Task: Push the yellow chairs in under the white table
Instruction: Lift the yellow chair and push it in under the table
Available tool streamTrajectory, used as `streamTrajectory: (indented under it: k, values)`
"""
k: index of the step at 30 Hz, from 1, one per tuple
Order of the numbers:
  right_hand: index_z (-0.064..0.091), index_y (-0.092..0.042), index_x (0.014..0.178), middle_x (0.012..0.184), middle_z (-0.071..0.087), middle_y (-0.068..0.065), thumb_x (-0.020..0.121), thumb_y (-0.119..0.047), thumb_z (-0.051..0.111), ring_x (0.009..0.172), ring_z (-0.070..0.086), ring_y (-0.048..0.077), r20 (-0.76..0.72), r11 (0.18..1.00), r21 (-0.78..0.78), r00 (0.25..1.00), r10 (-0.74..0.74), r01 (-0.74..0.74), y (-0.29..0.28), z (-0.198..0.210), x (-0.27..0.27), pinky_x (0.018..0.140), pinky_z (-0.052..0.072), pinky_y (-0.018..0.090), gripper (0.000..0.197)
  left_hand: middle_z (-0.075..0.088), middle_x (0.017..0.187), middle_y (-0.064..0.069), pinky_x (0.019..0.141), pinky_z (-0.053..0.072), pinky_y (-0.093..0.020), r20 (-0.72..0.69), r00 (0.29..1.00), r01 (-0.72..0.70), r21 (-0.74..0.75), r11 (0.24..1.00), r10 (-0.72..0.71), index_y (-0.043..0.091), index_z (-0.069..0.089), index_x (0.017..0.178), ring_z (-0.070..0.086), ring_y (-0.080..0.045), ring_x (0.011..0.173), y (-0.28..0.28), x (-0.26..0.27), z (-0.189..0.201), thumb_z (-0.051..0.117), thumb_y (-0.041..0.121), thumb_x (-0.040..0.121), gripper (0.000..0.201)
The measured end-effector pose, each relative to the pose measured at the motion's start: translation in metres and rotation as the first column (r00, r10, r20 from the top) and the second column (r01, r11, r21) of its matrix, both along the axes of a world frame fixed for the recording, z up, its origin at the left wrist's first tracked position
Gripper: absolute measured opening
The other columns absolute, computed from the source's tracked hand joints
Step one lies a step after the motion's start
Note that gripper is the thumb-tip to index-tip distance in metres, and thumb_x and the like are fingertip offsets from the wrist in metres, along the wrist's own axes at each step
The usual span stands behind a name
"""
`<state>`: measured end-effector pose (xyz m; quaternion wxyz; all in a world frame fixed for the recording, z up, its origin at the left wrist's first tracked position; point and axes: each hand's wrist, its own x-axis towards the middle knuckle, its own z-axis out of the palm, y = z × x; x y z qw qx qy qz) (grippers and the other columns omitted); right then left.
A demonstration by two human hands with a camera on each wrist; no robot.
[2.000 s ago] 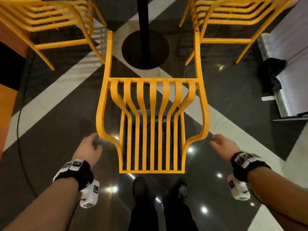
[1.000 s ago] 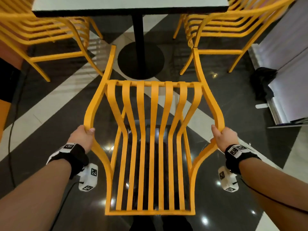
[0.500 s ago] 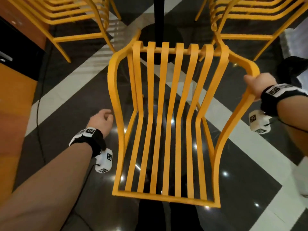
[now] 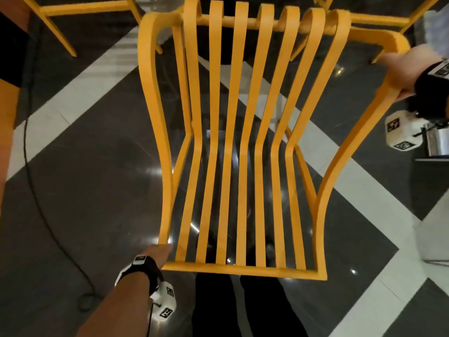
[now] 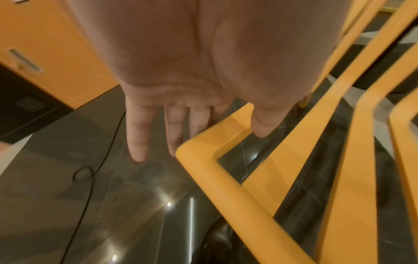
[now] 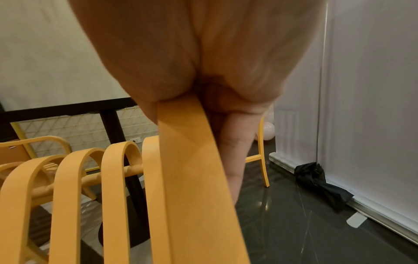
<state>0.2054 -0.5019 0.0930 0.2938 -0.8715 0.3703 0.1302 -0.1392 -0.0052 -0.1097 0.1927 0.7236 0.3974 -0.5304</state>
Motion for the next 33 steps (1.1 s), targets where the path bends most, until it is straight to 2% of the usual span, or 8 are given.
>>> streamTrajectory:
  k: [4,6,10,13,15,18,22,33]
  values:
    - [0.058,-0.014,0.087,0.080,0.070,0.015,0.081,-0.054,0.053,0.043,0.069,0.022,-0.001,0.999,-0.037,1.000,-0.004,0.004,-0.006,-0.003,0.002,0.048,0.057,0.054,0.041,0.059,0.132,-0.021,0.098,0.047,-0.045,0.021,0.999,-0.033,-0.038,0.999,0.034,0.009,0.055,0.135,0.060,-0.038,0.114,0.006,-0.012,-0.015,0.041,0.057,0.092,0.066]
    - [0.054,-0.016,0.080,0.077,0.069,0.011,0.084,-0.056,0.051,0.040,0.068,0.021,0.021,0.998,-0.057,1.000,0.005,-0.004,0.002,0.002,-0.001,0.058,0.062,0.046,0.040,0.058,0.133,-0.022,0.098,0.046,-0.042,0.047,0.999,0.018,-0.010,1.000,-0.017,0.007,0.054,0.134,0.058,-0.038,0.116,0.002,-0.010,-0.007,0.038,0.051,0.097,0.060]
    - [0.060,-0.008,0.114,0.111,0.068,0.022,0.079,-0.060,0.049,0.094,0.069,0.039,0.022,0.966,-0.207,0.986,0.163,-0.155,0.008,-0.005,-0.018,0.085,0.054,0.047,0.064,0.057,0.134,-0.021,0.099,0.042,-0.039,0.109,0.988,0.111,0.016,0.994,-0.112,0.003,0.058,0.129,0.055,-0.036,0.123,0.000,-0.003,0.011,0.038,0.041,0.100,0.052]
    - [0.062,-0.006,0.108,0.110,0.067,0.023,0.082,-0.055,0.047,0.101,0.064,0.041,-0.248,0.938,-0.161,0.933,0.261,-0.305,0.003,-0.047,-0.087,0.082,0.052,0.043,0.058,0.062,0.127,-0.021,0.092,0.046,-0.040,0.182,0.973,0.133,0.068,0.989,-0.144,0.004,0.060,0.125,0.059,-0.038,0.115,-0.001,0.008,0.032,0.040,0.045,0.098,0.054]
    - [0.063,-0.003,0.113,0.118,0.065,0.023,0.093,-0.046,0.044,0.109,0.062,0.039,-0.498,0.909,-0.052,0.800,0.334,-0.413,0.007,-0.078,-0.162,0.090,0.050,0.041,0.051,0.064,0.122,-0.020,0.086,0.046,-0.038,0.203,0.964,0.160,0.075,0.984,-0.172,0.005,0.061,0.122,0.060,-0.037,0.111,-0.002,0.016,0.045,0.041,0.046,0.097,0.052]
    - [0.047,-0.001,0.138,0.141,0.051,0.022,0.099,-0.036,0.044,0.128,0.051,0.037,-0.680,0.970,0.046,0.703,0.206,-0.240,0.021,-0.108,-0.263,0.102,0.041,0.039,0.053,0.067,0.118,-0.016,0.088,0.046,-0.035,0.232,0.949,0.199,0.076,0.977,-0.211,0.008,0.064,0.120,0.062,-0.033,0.108,-0.002,0.028,0.064,0.042,0.046,0.097,0.049]
    - [0.044,0.006,0.128,0.129,0.056,0.029,0.100,-0.025,0.044,0.117,0.056,0.043,-0.610,0.997,0.033,0.789,0.080,-0.076,0.033,-0.104,-0.305,0.095,0.044,0.043,0.042,0.068,0.119,-0.015,0.091,0.048,-0.032,0.270,0.920,0.261,0.113,0.959,-0.282,0.009,0.065,0.121,0.064,-0.031,0.110,0.002,0.040,0.094,0.042,0.042,0.098,0.046]
    - [0.063,-0.003,0.114,0.117,0.068,0.017,0.099,-0.030,0.044,0.107,0.065,0.033,-0.517,0.944,0.007,0.807,0.285,-0.329,0.055,0.001,-0.253,0.081,0.048,0.033,0.036,0.070,0.113,-0.017,0.084,0.052,-0.032,0.301,0.866,0.365,0.167,0.916,-0.400,0.004,0.066,0.117,0.068,-0.031,0.104,0.039,0.098,0.206,0.040,0.046,0.096,0.053]
